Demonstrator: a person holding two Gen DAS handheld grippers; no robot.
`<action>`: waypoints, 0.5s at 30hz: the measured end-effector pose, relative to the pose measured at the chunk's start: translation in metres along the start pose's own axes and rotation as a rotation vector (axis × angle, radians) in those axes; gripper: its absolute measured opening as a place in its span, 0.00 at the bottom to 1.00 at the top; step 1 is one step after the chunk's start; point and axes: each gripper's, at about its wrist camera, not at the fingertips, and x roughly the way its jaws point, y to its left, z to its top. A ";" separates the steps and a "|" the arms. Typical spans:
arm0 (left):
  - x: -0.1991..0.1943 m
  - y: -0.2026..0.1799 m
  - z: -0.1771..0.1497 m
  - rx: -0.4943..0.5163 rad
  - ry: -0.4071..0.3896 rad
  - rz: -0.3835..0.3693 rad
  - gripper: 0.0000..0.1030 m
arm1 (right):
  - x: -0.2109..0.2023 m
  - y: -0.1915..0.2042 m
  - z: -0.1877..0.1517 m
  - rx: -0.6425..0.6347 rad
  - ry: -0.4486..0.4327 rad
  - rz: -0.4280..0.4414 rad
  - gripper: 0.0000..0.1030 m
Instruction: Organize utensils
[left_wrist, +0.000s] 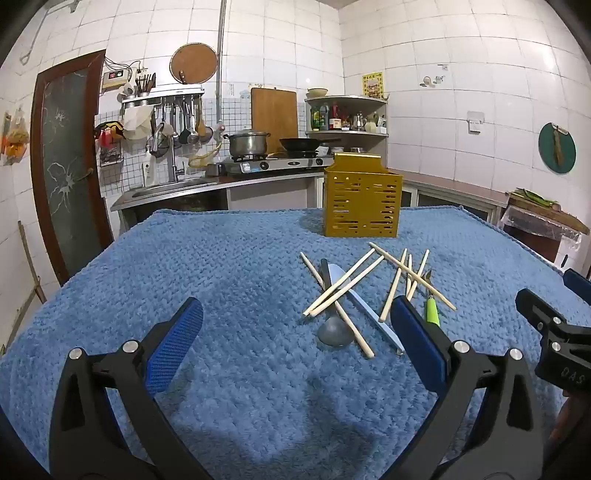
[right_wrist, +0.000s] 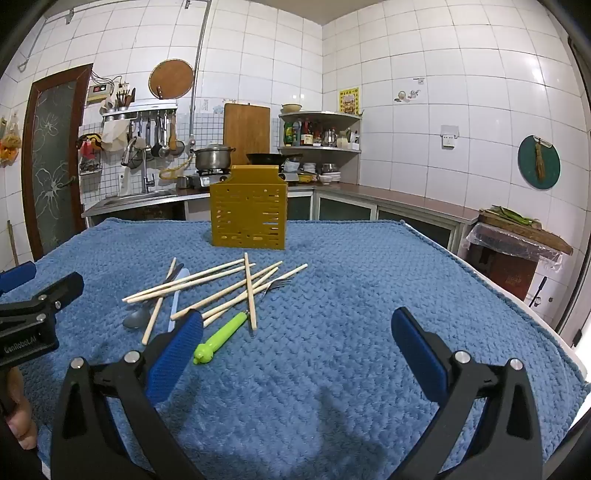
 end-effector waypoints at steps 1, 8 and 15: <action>0.000 0.000 0.000 0.000 0.001 0.000 0.95 | 0.000 0.000 0.000 -0.001 0.004 0.000 0.96; 0.002 0.004 0.001 -0.016 0.013 -0.010 0.95 | -0.001 -0.001 0.001 -0.003 0.004 -0.002 0.96; 0.001 0.001 0.001 -0.011 0.011 -0.006 0.95 | -0.001 -0.001 0.001 -0.001 0.003 -0.001 0.96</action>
